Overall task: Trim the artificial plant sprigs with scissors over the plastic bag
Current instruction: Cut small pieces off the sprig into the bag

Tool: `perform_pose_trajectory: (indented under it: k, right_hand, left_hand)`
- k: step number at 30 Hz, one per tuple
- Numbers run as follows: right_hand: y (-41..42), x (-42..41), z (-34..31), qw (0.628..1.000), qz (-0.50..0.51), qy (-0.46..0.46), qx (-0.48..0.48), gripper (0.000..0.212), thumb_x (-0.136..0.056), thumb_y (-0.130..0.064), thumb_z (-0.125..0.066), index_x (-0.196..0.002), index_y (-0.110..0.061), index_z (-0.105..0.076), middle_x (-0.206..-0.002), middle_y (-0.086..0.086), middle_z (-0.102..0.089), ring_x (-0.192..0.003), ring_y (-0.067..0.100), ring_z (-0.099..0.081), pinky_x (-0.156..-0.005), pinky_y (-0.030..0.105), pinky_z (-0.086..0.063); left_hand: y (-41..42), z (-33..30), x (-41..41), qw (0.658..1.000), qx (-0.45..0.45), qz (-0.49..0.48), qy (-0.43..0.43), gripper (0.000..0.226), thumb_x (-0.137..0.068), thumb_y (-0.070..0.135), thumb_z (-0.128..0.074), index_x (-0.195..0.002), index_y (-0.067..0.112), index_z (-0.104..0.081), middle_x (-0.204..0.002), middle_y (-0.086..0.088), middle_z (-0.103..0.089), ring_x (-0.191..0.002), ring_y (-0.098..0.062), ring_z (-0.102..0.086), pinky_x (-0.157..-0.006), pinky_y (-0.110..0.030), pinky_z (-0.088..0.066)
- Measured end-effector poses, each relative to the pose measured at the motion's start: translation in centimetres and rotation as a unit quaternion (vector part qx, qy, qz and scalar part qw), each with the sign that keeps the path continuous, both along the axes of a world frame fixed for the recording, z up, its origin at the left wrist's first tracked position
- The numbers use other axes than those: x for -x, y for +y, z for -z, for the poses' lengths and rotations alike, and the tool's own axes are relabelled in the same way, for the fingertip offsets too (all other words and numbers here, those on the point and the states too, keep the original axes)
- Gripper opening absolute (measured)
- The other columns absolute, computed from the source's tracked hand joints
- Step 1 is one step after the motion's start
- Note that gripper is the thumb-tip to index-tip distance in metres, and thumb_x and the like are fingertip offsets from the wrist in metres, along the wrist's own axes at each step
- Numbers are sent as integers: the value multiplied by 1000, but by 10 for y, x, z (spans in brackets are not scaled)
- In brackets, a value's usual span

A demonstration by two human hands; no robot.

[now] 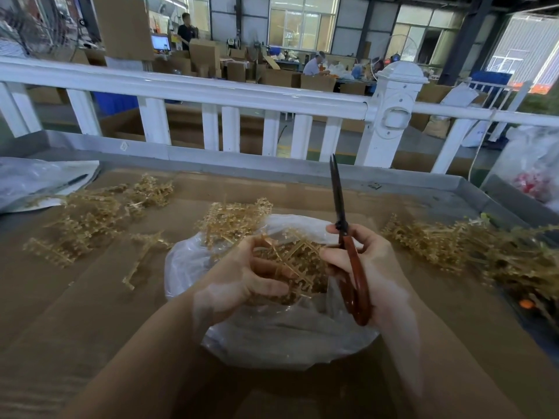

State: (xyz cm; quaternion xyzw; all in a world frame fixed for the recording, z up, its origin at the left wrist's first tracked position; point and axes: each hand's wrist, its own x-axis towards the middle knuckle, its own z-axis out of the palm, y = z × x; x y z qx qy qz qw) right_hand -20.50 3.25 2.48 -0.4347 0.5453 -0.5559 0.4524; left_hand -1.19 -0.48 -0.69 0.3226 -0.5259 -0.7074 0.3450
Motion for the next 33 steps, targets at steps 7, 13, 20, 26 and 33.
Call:
perform_pose_trajectory:
  k: [7, 13, 20, 26, 33]
  right_hand:
    - [4, 3, 3, 998, 5, 47, 47, 34, -76, 2, -73, -100, -21, -65, -73, 4, -72, -64, 16, -68, -61, 20, -55]
    - [7, -5, 8, 991, -1, 105, 81, 35, -76, -1, -74, -98, -27, -65, -76, -1, -73, -70, 11, -69, -67, 21, -56]
    - [8, -13, 15, 988, 17, 137, 75, 35, -76, -11, -77, -98, -35, -65, -79, -2, -73, -76, 17, -70, -80, 44, -55]
    - [9, -16, 15, 991, 8, 90, 101, 34, -78, 4, -72, -97, -22, -64, -74, 0, -72, -66, 7, -68, -59, 13, -50]
    - [10, -17, 15, 986, 22, 113, 120, 34, -79, 3, -70, -96, -26, -63, -76, 6, -70, -63, 6, -65, -59, 12, -49]
  left_hand:
    - [-1, 0, 2, 998, 28, -50, -8, 57, -71, -24, -57, -119, 6, -52, -84, -12, -67, -82, -24, -65, -68, -28, -52]
    - [-3, -6, 17, 992, -77, -100, 7, 58, -47, 6, -63, -104, -5, -63, -84, -18, -68, -82, -37, -60, -76, -32, -56]
    - [12, -5, 27, 978, -94, -164, 84, 32, -55, 25, -82, -78, 9, -67, -81, -12, -73, -70, -27, -71, -56, -32, -55]
    - [14, -4, 33, 976, -71, -194, 63, 31, -57, 9, -79, -80, 12, -59, -83, -13, -74, -77, -27, -72, -62, -35, -56]
    - [14, -6, 28, 982, -70, -176, -2, 42, -58, 11, -81, -97, 6, -67, -92, -17, -73, -85, -29, -71, -76, -40, -59]
